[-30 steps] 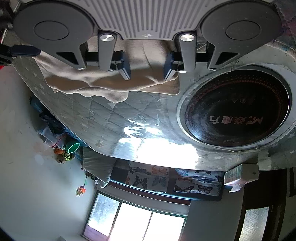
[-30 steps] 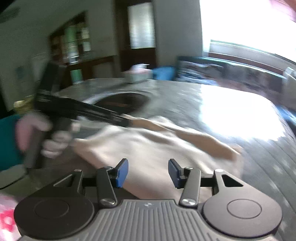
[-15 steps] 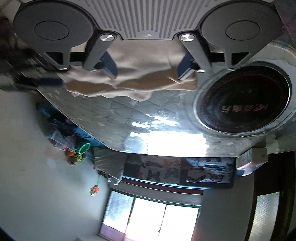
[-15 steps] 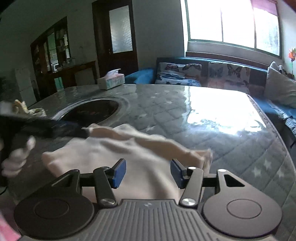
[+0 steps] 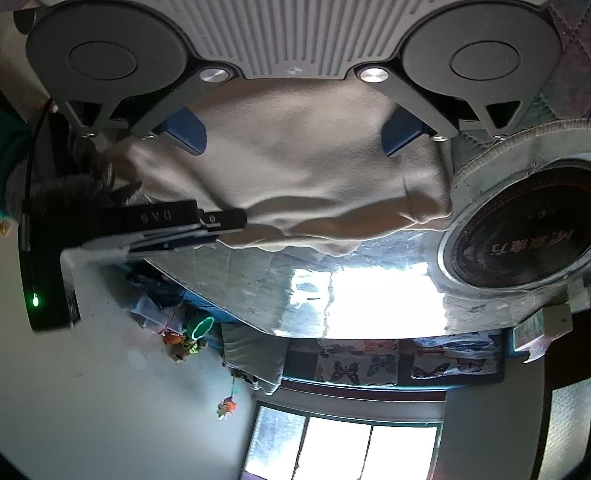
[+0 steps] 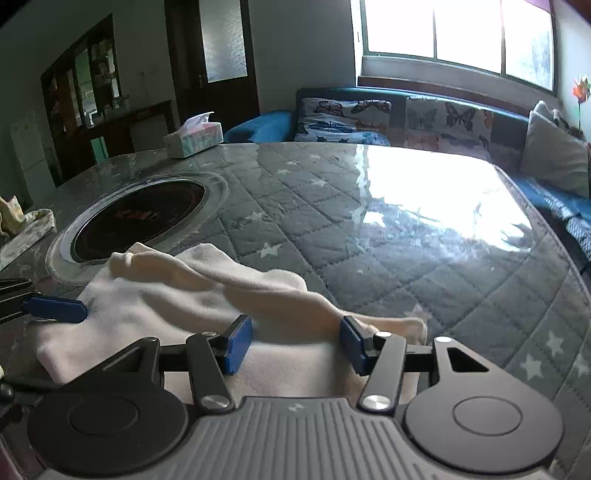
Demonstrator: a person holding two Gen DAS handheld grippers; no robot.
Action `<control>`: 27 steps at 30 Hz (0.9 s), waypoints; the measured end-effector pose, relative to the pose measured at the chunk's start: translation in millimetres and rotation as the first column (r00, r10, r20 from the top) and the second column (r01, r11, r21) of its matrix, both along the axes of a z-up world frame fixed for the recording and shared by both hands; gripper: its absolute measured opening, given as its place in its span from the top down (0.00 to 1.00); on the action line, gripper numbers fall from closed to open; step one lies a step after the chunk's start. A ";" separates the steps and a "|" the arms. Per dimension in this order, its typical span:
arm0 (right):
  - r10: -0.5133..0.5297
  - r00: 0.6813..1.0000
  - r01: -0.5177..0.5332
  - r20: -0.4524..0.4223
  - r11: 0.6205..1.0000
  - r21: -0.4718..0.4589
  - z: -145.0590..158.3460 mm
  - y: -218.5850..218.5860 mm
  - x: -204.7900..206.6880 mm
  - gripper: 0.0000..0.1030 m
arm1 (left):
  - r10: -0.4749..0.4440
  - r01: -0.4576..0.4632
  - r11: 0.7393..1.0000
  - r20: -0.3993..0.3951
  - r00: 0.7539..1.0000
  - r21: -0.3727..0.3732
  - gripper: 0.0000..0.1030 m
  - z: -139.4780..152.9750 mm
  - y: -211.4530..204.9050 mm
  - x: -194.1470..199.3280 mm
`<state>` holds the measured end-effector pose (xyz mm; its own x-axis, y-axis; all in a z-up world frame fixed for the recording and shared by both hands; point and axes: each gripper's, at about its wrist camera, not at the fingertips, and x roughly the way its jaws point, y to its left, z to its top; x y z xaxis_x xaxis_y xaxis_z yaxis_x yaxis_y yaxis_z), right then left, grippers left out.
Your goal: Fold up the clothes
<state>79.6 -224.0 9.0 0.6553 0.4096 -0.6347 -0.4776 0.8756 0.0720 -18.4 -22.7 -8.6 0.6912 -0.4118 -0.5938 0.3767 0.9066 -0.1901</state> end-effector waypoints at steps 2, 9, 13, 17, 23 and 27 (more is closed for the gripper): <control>0.006 1.000 -0.006 0.019 1.000 0.007 7.7 2.5 -1.3 0.43 | -0.007 0.007 1.000 -0.004 1.000 0.001 0.00 -0.8 -0.2 0.5; -0.013 1.000 0.013 0.009 1.000 0.002 7.4 18.2 13.9 0.35 | -0.019 0.018 0.999 0.007 1.000 0.028 0.00 -5.7 -3.6 -1.3; -0.002 1.000 0.001 -0.014 0.999 -0.037 0.5 30.8 22.5 0.27 | -0.013 0.013 0.999 0.006 1.000 0.032 0.00 -6.7 -5.7 -1.3; -0.011 1.000 0.008 -0.028 0.997 -0.076 -5.0 36.3 26.8 0.20 | -0.010 0.010 1.000 0.002 1.000 0.028 0.00 -7.2 -6.0 0.3; 0.003 1.000 -0.004 -0.004 0.999 -0.049 7.0 35.9 22.0 0.12 | -0.006 0.006 1.000 -0.005 1.000 0.021 0.00 -6.7 -3.6 0.9; 0.052 0.998 -0.052 0.022 0.998 -0.034 15.3 47.4 18.9 0.00 | -0.005 0.005 1.000 -0.003 1.000 0.024 0.00 -6.8 -3.2 0.7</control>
<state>98.5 -176.6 24.3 0.6478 0.4225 -0.6339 -0.5238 0.8512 0.0320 -17.7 -26.0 -15.4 0.6872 -0.4011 -0.6057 0.3806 0.9090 -0.1700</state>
